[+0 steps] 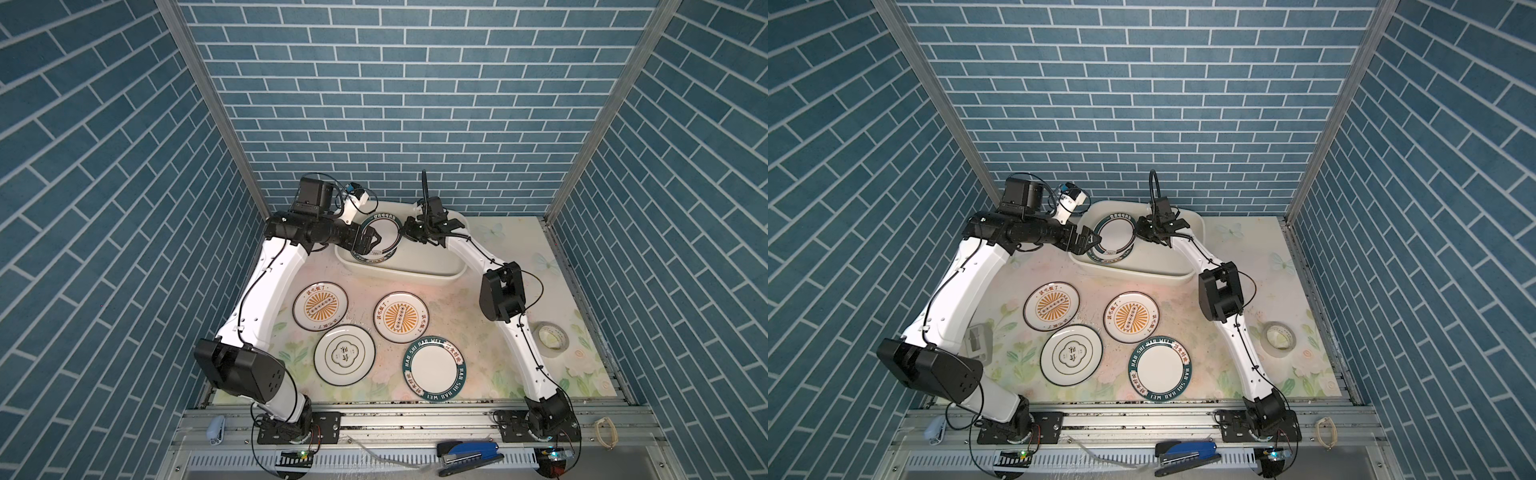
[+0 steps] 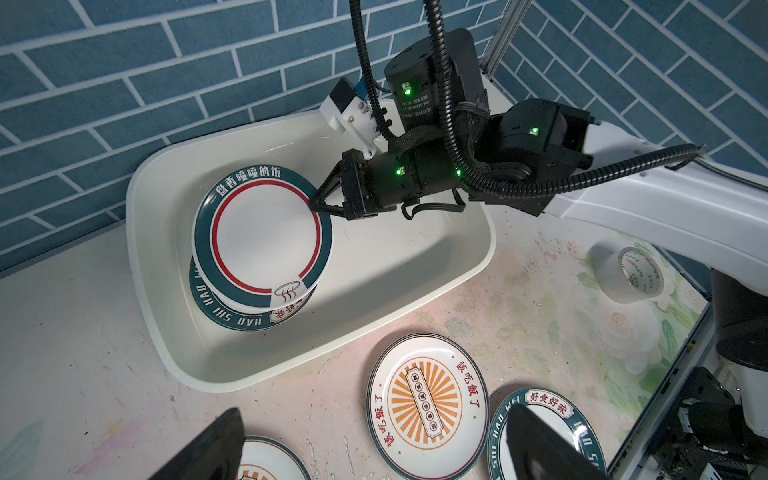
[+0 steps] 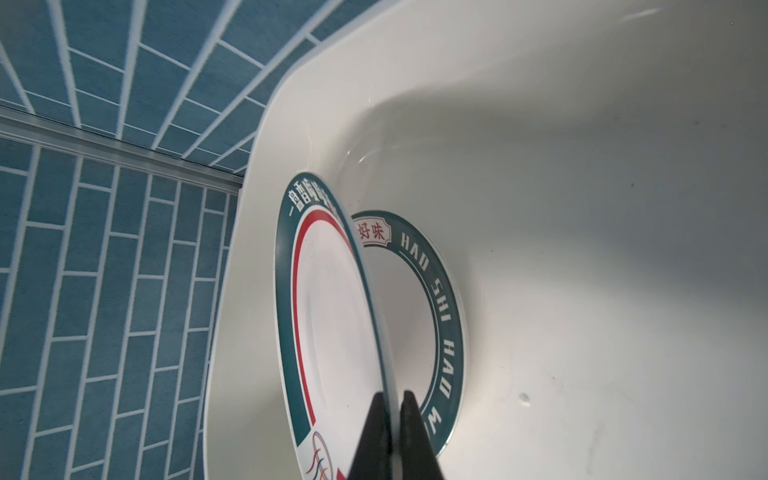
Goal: Place the plates into the plastic bin on the countertop
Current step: 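Lower the red-and-teal plate into the bin onto the stacked plates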
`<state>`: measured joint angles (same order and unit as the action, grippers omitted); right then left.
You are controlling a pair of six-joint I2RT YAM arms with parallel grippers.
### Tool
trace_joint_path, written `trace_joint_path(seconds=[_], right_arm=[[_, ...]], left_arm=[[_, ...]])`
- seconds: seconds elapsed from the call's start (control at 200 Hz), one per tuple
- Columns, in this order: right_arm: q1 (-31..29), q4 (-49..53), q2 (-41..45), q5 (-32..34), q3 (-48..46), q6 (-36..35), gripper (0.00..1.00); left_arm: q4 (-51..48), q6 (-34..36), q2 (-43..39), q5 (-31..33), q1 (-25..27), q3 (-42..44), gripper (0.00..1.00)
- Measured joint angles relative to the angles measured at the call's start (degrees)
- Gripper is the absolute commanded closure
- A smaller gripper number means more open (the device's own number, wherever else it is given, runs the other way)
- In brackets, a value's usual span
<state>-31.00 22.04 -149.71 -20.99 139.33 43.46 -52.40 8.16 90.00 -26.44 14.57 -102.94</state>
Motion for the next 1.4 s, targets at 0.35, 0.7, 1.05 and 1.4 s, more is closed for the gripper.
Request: trace_joint_path(seconds=[0.35,0.7,1.05,1.4], right_arm=[[-0.9,-0.2,-1.3,1.3,0.0,0.9,1.0],[-0.9,-0.5,-3.1,1.2,0.6,3.1,1.0],[-0.9,-0.9,-4.2,1.0,1.8,3.9,1.0],[-0.9,-1.7,-4.7,0.6,1.8,5.2,0.95]], left_arm=[[0.0,0.0,0.0,-0.4,0.0,0.0,0.01],[0.0,0.0,0.0,-0.7,0.0,0.0,0.0],[0.0,0.0,0.0,-0.9,0.0,-0.6,0.01],[0.0,0.0,0.0,-1.1,0.0,-0.7,0.0]])
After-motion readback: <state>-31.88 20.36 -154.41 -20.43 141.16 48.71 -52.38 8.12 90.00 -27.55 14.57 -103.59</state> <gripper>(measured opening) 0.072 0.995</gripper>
